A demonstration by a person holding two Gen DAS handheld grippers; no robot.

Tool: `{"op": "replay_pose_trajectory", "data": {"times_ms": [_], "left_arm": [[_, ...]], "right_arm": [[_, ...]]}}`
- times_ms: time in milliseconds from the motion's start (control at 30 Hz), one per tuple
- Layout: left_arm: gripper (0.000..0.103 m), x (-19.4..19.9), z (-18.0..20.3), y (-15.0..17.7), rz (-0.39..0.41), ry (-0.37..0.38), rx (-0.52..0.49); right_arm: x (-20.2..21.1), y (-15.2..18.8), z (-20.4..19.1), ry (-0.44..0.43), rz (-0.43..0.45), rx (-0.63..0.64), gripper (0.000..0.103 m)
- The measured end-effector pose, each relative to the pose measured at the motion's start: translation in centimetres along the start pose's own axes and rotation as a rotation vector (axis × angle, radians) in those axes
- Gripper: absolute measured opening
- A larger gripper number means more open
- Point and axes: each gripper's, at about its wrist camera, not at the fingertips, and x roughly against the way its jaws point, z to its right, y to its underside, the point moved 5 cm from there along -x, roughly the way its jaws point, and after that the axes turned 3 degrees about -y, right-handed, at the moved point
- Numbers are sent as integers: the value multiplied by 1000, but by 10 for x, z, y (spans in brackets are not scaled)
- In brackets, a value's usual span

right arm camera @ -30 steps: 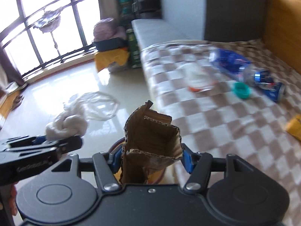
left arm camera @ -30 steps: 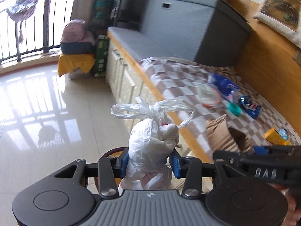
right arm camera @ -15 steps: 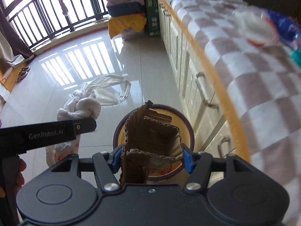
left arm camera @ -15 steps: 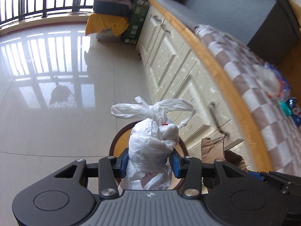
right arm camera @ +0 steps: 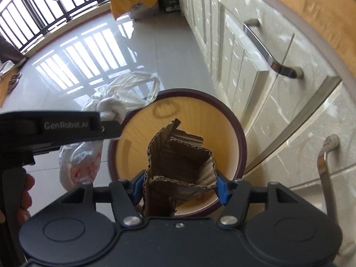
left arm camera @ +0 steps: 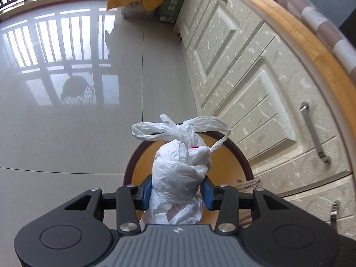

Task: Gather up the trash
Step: 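Carry the white bag and cardboard over the wastebasket with both tools, then open the left tool to drop the white bag while the right tool drops the cardboard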

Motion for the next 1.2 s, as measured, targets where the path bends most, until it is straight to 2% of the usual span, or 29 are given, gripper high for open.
{"op": "replay_pose_trajectory", "data": {"times_ms": [267, 467, 800, 1067, 1200], "left_arm": [[45, -51, -6, -2, -90, 60, 104], [45, -76, -4, -3, -142, 52, 75], [47, -97, -6, -12, -183, 35, 51], [58, -106, -16, -13, -222, -1, 39], [70, -103, -24, -14, -225, -26, 39]], "right_arm": [[-38, -21, 17, 0, -33, -22, 63], [-60, -23, 18, 6, -72, -3, 63], [-75, -32, 24, 30, -99, -19, 63], [-84, -35, 19, 40, -109, -17, 64], [-82, -35, 20, 44, -114, -13, 64]]}}
